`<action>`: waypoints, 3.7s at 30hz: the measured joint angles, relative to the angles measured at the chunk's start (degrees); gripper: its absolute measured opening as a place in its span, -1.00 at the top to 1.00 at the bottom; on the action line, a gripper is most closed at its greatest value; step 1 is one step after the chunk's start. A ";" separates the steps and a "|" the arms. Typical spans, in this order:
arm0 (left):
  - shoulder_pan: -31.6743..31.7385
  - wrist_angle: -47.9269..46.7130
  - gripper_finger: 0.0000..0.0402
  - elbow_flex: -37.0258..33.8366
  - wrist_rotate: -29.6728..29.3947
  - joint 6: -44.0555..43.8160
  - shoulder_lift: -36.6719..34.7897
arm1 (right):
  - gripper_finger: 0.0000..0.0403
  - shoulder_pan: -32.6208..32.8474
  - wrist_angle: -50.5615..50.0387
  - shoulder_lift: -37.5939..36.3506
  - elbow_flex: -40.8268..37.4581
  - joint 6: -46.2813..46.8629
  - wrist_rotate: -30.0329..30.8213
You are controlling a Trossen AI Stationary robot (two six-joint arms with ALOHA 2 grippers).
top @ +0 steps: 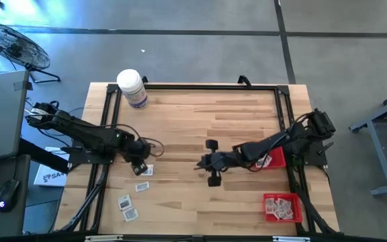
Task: Pick & Place First Aid Supplies
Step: Put the black towelette pack into the top red basket
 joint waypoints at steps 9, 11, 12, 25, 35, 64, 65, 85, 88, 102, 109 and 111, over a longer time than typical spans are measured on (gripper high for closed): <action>-6.95 5.43 0.36 0.00 -9.10 -15.05 0.00 | 0.98 -0.86 4.65 0.00 -4.47 -0.02 -0.21; -6.94 5.92 0.36 0.00 -9.39 -18.89 0.00 | 0.98 -0.81 4.79 0.00 -4.80 -0.02 -0.19; -6.88 5.78 0.36 0.00 -9.21 -21.06 0.00 | 0.98 -0.81 4.99 0.00 -5.00 0.00 -0.20; -6.88 5.70 0.36 -0.03 -3.53 -33.80 5.98 | 0.99 -0.77 5.11 0.00 -5.07 1.07 -3.22; -6.88 9.75 0.36 0.00 -4.18 -33.82 10.75 | 0.99 -0.79 5.77 0.00 -5.07 1.31 -3.33; -6.82 11.48 0.97 2.23 -12.76 -27.65 13.51 | 0.99 0.80 6.42 0.00 -5.06 -1.42 -2.80; -6.72 11.26 0.98 2.98 -14.13 -26.46 13.39 | 0.99 0.91 6.60 0.00 -5.05 -1.61 -2.45; -6.05 39.45 1.00 9.51 -41.09 6.42 16.30 | 0.34 -5.01 17.38 0.83 -5.00 23.60 2.33; -5.58 42.59 1.00 9.49 -43.50 8.27 17.79 | 0.20 -5.50 19.36 1.18 -5.02 26.88 0.43; -3.42 54.59 1.00 9.49 -43.92 18.17 18.95 | 0.22 -6.86 26.40 2.23 -5.02 29.05 4.73; -3.41 55.20 1.00 9.49 -43.58 18.81 18.95 | 0.68 -7.99 26.32 2.23 -5.02 26.91 4.69; -3.44 55.01 1.00 9.49 -43.58 18.81 18.95 | 0.85 -7.99 26.16 2.23 -5.02 26.01 4.70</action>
